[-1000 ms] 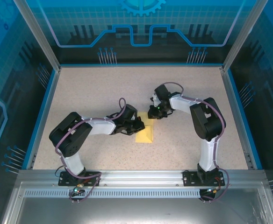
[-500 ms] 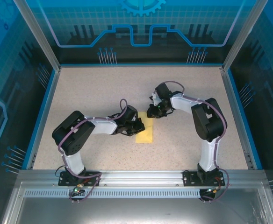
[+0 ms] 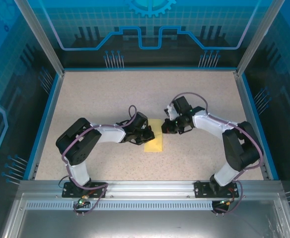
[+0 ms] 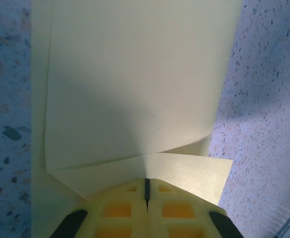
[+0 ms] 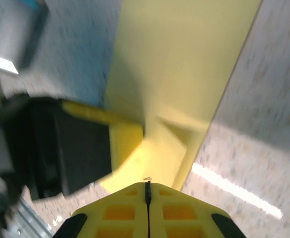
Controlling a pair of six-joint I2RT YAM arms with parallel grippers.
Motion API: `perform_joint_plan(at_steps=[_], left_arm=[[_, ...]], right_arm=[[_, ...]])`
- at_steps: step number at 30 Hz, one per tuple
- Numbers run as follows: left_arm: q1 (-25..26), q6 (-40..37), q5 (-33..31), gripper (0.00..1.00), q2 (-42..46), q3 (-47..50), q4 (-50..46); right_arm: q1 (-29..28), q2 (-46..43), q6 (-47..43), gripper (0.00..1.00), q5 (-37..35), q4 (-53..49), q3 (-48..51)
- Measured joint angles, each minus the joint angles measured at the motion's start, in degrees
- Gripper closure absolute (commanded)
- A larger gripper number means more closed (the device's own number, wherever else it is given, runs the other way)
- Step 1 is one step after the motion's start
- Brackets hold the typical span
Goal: Fold a paper plane with a square sheet of paper (pick it up from the middle)
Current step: Fold the triangle a second time at the center of the table.
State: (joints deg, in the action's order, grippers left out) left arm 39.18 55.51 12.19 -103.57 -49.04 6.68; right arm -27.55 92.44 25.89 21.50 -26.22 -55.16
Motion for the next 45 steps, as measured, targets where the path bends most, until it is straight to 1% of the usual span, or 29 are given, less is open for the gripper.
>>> perform_joint_plan(at_steps=[3,7,11,18,26,45], left_arm=[[0.0,0.0,-0.2,0.97,0.0,0.0,0.0],[0.1,0.0,-0.4,0.97,0.0,0.4,0.7],[0.1,0.0,-0.4,0.97,0.0,0.9,1.5],[0.2,0.1,-0.8,0.97,0.1,1.1,1.8],[0.4,1.1,-1.4,0.97,0.1,1.1,1.6],[0.6,1.5,-2.1,0.97,0.2,0.7,0.9]], right_arm=[[-3.3,-1.2,1.1,0.99,0.0,-0.2,3.1],[-7.7,-1.1,2.4,1.00,0.0,0.2,3.7],[-9.6,0.8,3.2,1.00,-0.4,1.1,3.7],[-10.1,4.6,3.3,1.00,-3.0,1.1,3.0],[-10.2,5.1,3.2,1.00,-6.1,-0.3,1.7],[-10.2,6.2,1.2,1.00,-8.5,-2.4,1.4]])
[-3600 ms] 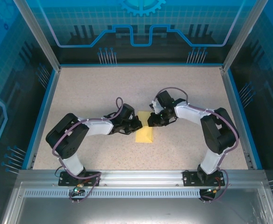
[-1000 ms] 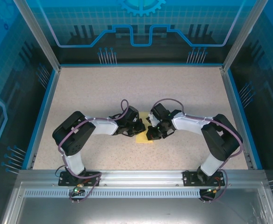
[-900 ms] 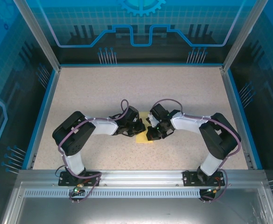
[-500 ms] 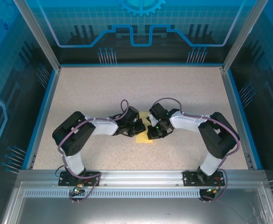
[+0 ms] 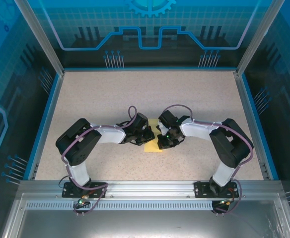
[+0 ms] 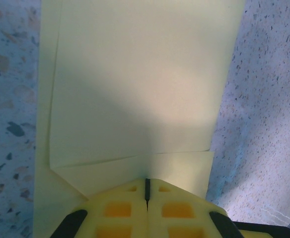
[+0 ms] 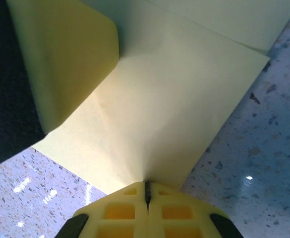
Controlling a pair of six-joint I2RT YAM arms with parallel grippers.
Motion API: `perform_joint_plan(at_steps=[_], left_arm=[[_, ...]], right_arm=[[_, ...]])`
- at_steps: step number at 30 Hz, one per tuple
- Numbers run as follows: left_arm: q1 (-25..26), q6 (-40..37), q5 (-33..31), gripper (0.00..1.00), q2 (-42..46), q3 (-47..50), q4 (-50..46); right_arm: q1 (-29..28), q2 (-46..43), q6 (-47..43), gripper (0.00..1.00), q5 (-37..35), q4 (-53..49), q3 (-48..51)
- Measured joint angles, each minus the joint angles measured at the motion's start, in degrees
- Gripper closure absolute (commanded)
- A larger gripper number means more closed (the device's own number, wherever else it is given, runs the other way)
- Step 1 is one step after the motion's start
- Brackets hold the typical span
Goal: Fold a paper plane with a square sheet of paper (pick it up from the middle)
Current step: Fold the triangle a second time at the center of the table.
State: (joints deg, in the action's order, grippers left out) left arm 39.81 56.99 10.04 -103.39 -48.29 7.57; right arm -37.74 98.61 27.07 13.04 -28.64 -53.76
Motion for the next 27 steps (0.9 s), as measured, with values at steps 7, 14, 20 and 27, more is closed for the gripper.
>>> perform_joint_plan(at_steps=[7,14,20,27], left_arm=[[0.1,0.0,-0.3,0.97,0.0,-0.3,-0.5],[0.1,0.0,-0.3,0.98,0.0,-0.3,-0.6],[0.1,0.0,-0.3,0.99,0.0,-0.3,-0.6],[0.1,0.1,-0.3,0.99,0.0,-0.3,-0.7]], right_arm=[[0.0,-0.5,-1.3,1.00,-0.4,-0.3,0.4],[0.0,-4.7,-1.8,1.00,0.7,-1.6,0.9],[-0.2,-3.6,-0.4,1.00,2.5,1.6,0.6],[-0.2,0.1,0.1,1.00,2.4,3.2,0.2]])
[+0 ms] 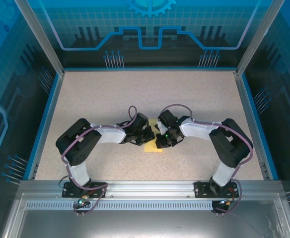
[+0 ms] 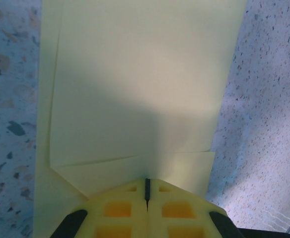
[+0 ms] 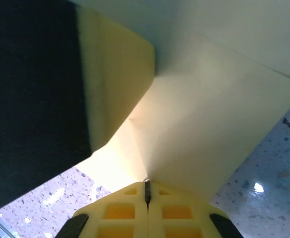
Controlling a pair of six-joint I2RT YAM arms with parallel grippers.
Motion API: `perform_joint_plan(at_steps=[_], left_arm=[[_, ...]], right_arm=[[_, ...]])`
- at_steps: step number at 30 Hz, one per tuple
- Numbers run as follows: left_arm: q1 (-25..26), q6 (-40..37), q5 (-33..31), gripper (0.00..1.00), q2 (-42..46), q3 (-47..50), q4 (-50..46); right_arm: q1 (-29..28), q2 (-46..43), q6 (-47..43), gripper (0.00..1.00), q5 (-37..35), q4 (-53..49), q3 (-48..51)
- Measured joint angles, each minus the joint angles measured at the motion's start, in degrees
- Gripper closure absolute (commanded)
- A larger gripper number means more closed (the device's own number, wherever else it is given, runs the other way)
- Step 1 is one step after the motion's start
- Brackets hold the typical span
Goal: Fold a paper plane with a square sheet of paper (pick it up from the middle)
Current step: Fold the triangle a second time at the center of the table.
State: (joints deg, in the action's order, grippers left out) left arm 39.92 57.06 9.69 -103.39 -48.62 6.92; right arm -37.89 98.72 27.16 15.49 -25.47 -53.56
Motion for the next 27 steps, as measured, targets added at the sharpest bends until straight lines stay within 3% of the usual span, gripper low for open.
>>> perform_joint_plan(at_steps=[9,14,21,27], left_arm=[[0.0,0.0,0.0,0.99,-0.1,0.0,-0.2],[0.0,0.2,0.0,0.99,-0.1,-0.1,-0.2],[0.1,0.2,0.0,0.99,-0.1,-0.5,-0.8],[0.1,0.2,0.0,0.99,-0.2,-0.9,-1.5]], right_arm=[[1.6,-5.1,-0.3,1.00,0.6,3.6,7.8],[2.7,-9.3,-0.4,1.00,1.0,0.4,11.1],[3.1,-12.8,-0.4,1.00,1.4,-2.9,9.5],[2.6,-7.8,-0.4,1.00,2.1,-0.9,4.5]])
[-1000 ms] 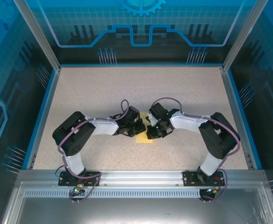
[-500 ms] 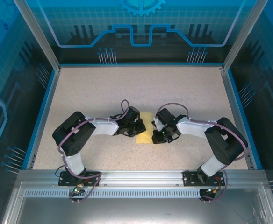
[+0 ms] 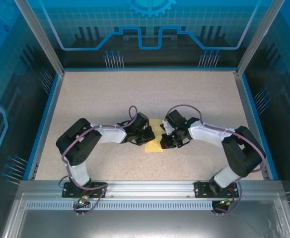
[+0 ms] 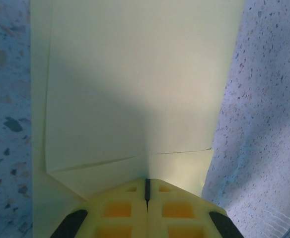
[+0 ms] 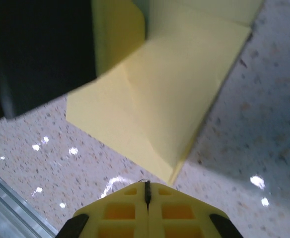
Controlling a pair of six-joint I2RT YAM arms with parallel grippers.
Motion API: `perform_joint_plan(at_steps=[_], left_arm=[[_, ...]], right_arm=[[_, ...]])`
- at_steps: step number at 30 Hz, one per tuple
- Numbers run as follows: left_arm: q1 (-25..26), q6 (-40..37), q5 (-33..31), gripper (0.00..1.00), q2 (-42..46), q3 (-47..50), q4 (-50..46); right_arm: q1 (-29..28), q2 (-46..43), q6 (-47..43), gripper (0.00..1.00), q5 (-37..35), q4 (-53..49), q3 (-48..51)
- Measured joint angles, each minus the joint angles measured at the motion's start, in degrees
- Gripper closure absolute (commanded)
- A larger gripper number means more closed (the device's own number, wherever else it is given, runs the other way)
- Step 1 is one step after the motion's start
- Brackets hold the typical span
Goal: Fold a paper plane with a square sheet of paper (pick it up from the middle)
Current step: Fold the triangle a second time at the center of the table.
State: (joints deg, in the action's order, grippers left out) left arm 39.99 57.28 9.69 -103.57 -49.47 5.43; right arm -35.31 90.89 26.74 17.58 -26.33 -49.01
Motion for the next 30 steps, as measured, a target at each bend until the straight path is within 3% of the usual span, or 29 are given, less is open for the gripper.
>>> perform_joint_plan(at_steps=[8,30], left_arm=[[0.0,-0.3,0.0,0.98,0.0,-0.3,-0.5],[4.7,4.0,1.7,1.00,1.3,2.4,4.3]], right_arm=[[0.0,5.8,0.0,1.00,-0.7,0.9,-1.3],[0.3,6.0,0.7,1.00,-0.6,1.8,-0.5]])
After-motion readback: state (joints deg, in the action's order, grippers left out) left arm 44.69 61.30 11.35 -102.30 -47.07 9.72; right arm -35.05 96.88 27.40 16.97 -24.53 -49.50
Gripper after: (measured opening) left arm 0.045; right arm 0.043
